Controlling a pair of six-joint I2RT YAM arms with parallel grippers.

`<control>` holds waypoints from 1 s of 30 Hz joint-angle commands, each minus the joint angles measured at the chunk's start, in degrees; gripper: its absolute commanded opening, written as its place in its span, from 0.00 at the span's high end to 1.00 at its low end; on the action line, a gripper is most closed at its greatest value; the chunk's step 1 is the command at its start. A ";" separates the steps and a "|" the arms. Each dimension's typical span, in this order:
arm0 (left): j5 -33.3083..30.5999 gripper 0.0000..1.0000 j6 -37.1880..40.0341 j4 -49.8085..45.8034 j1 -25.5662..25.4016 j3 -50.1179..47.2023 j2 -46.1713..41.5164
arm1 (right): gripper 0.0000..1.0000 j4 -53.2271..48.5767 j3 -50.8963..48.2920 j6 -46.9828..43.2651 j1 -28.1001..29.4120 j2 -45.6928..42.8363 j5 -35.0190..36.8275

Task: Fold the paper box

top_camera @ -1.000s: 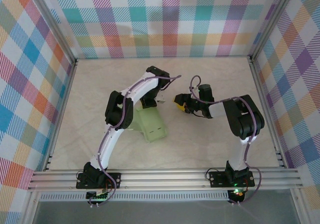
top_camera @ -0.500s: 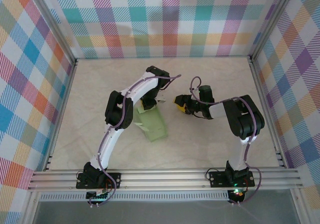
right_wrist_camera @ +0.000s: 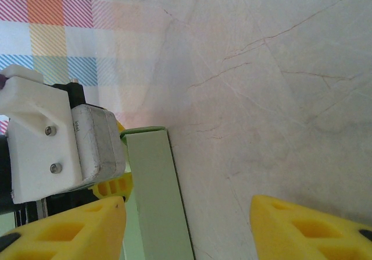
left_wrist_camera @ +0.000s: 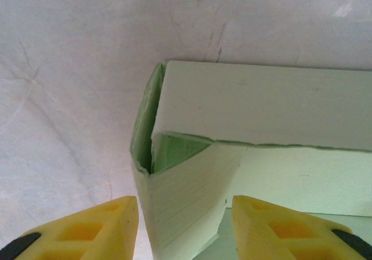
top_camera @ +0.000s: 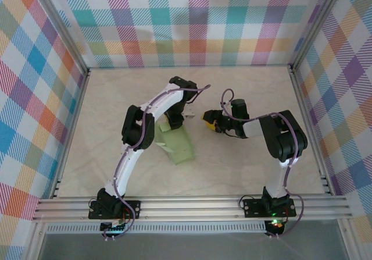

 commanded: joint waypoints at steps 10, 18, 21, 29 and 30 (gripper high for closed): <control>0.37 0.61 -2.07 0.42 3.15 -5.25 -5.45 | 0.42 1.50 0.00 -0.37 -0.17 -0.53 -1.39; 2.18 0.80 -2.41 1.50 3.42 -5.88 -5.52 | 0.42 1.42 -0.09 -0.40 -0.16 -0.27 -1.48; 2.69 0.94 -2.73 1.79 3.33 -5.90 -5.42 | 0.42 1.33 -0.08 -0.37 -0.17 -0.35 -1.39; 5.93 1.00 -1.80 8.55 2.63 -11.66 -8.30 | 0.43 1.63 0.15 -0.19 0.01 0.22 -1.09; 6.51 1.00 -1.43 9.40 2.54 -12.45 -8.60 | 0.44 1.39 0.66 -0.28 0.15 0.49 -0.96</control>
